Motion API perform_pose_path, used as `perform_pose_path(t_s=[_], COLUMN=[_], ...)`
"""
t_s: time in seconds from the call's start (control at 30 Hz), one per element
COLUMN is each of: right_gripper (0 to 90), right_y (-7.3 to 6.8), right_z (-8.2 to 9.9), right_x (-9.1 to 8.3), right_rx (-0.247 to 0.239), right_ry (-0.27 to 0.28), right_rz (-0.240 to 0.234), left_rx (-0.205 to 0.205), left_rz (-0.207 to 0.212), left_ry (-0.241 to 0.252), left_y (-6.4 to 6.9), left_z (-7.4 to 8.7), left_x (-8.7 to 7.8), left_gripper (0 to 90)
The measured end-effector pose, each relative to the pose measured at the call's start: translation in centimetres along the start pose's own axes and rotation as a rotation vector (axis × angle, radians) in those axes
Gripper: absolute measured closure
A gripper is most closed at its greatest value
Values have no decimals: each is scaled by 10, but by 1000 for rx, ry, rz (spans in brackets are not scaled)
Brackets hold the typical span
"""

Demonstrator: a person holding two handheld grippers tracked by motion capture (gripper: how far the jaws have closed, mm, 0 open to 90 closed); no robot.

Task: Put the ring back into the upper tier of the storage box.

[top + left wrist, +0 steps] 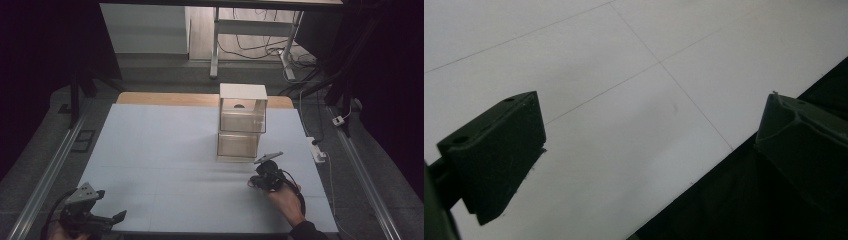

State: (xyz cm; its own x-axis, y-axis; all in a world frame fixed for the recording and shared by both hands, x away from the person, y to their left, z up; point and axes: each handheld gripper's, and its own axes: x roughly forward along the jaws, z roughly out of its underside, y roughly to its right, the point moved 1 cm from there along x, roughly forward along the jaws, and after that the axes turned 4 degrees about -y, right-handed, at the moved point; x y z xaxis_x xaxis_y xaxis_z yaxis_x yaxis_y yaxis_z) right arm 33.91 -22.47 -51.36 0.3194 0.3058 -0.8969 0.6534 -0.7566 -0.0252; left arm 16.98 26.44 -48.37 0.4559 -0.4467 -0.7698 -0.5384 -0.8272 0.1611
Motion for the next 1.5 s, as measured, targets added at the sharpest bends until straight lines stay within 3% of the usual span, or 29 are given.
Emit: perform_pose_path(t_s=[0.13, 0.43, 0.6, 0.7, 1.13, 1.5], right_gripper=[872, 872, 872, 872, 872, 872], right_y=[2, -1, -3, -5, -11, -11], right_z=[1, 2, 3, 4, 1, -6], right_x=[-2, -18, -26, -36, -57, -72], right_rx=[11, 1, 15, 16, -32, -23], right_ry=[2, 70, 87, 127, 214, 269], right_rz=[-18, -45, -89, -110, -131, -165], left_rx=[-3, -11, -13, -14, -16, -20], left_rz=[3, 12, 12, 12, 13, 16], left_ry=[2, 9, 10, 12, 13, 18], left_y=[0, -1, -2, -2, -2, -2], left_z=[0, 0, 1, 1, 1, 1], left_x=[0, -1, -1, -1, -1, -2], left_gripper=[0, 0, 0, 0, 0, 0])
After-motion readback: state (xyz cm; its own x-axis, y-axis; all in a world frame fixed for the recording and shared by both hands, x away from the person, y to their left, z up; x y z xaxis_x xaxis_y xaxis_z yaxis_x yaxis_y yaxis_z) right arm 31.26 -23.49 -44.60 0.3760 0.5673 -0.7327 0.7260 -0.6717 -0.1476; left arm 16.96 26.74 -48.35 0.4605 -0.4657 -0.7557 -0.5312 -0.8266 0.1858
